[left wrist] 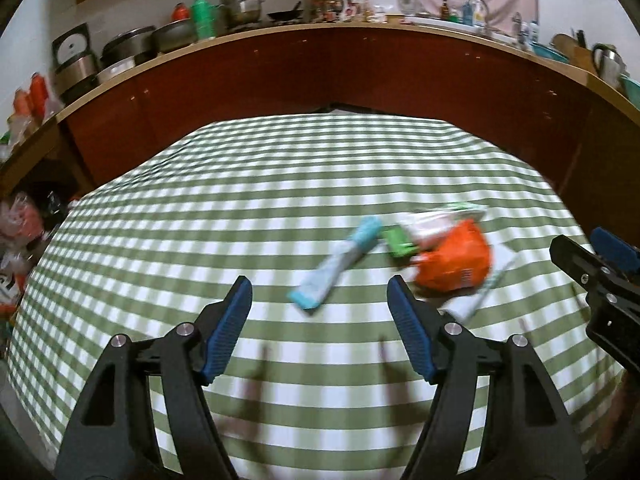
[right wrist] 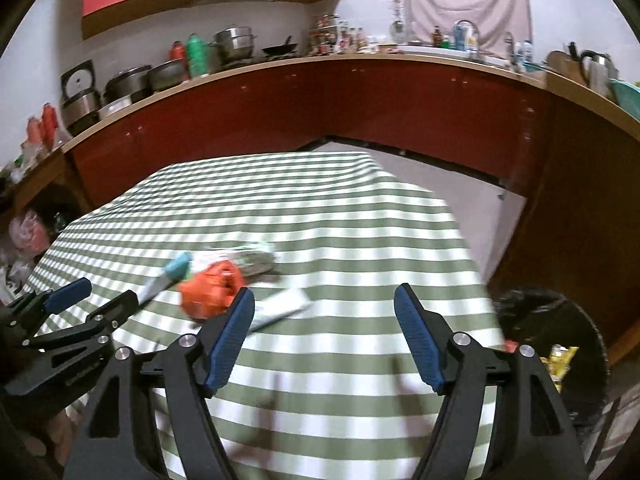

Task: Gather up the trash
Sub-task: 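Move both open tools back over the remaining trash on the table, then grasp the orange plastic bag with the right tool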

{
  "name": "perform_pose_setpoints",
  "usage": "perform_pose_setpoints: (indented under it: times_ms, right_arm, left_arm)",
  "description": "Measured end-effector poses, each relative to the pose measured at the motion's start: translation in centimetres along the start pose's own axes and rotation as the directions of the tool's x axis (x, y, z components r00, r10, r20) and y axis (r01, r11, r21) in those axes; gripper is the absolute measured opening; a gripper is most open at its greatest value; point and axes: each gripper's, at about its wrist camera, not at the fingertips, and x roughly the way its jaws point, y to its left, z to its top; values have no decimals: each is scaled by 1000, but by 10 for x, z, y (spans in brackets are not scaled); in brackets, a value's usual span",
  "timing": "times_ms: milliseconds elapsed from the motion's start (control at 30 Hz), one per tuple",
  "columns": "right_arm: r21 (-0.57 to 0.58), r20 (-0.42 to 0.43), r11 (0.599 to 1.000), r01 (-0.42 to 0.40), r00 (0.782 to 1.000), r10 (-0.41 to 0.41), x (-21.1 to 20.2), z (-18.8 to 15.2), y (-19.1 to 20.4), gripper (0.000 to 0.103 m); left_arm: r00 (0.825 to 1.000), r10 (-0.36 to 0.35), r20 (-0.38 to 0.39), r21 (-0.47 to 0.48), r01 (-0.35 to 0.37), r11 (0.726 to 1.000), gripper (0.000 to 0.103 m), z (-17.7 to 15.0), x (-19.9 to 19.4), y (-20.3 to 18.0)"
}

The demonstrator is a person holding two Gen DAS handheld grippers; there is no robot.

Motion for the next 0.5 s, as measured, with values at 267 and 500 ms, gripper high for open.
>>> perform_pose_setpoints:
  times_ms: [267,500]
  right_arm:
    - [-60,-40,997,-45,998,43,20,1,41,77]
    - [-96,-84,994,-44,996,36,37,1,60,77]
  left_arm:
    - [999,28,-15,-54,-29,998,79,-3,11,46]
    - [999,27,-23,-63,-28,998,85,-4,22,60]
